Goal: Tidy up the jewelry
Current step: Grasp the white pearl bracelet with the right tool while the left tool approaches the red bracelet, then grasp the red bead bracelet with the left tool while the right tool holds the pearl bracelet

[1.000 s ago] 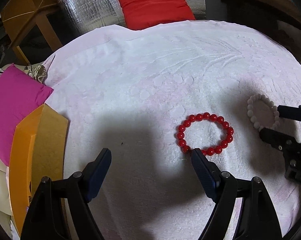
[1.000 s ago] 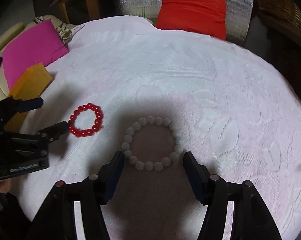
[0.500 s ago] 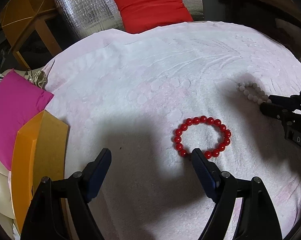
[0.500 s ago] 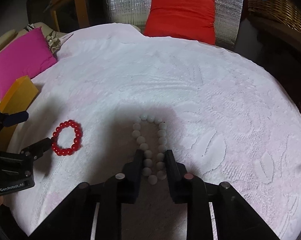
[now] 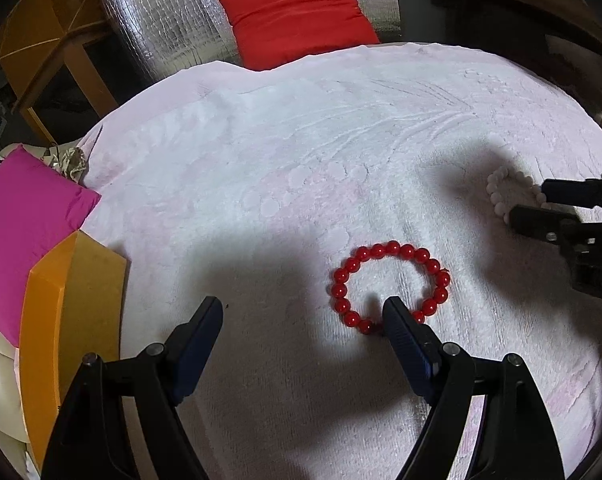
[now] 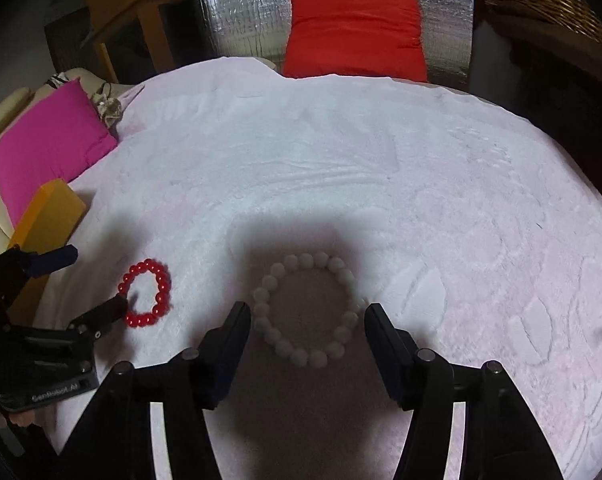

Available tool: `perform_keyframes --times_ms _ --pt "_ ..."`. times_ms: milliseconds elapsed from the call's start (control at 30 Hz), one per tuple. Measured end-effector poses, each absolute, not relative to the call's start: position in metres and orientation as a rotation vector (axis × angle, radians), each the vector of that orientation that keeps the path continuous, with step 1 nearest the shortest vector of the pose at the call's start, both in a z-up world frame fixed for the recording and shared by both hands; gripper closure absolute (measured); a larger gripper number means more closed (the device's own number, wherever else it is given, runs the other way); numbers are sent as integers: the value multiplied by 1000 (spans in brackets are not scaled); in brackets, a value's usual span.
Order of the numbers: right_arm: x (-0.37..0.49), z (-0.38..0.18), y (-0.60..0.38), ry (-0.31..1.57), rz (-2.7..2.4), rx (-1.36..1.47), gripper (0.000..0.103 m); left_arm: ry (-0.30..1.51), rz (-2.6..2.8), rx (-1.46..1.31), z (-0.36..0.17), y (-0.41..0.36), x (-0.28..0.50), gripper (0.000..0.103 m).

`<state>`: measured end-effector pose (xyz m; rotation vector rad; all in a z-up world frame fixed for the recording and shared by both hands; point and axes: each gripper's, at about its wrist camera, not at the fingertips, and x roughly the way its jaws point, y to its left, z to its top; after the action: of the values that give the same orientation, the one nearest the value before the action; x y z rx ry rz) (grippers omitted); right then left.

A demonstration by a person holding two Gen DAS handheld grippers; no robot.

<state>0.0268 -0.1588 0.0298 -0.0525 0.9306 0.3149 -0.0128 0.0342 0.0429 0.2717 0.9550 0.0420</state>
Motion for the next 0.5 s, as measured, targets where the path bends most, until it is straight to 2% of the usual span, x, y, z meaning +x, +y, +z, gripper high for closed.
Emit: perform_keyframes --times_ms 133,200,300,500 --pt "33 26 -149 924 286 -109 44 975 2 208 41 43 -11 20" --pt "36 27 -153 924 272 -96 63 982 -19 171 41 47 -10 20" --pt "37 29 -163 926 261 -76 79 995 -77 109 41 47 -8 20" --pt "34 30 -188 931 257 -35 83 992 -196 25 43 36 -10 20"
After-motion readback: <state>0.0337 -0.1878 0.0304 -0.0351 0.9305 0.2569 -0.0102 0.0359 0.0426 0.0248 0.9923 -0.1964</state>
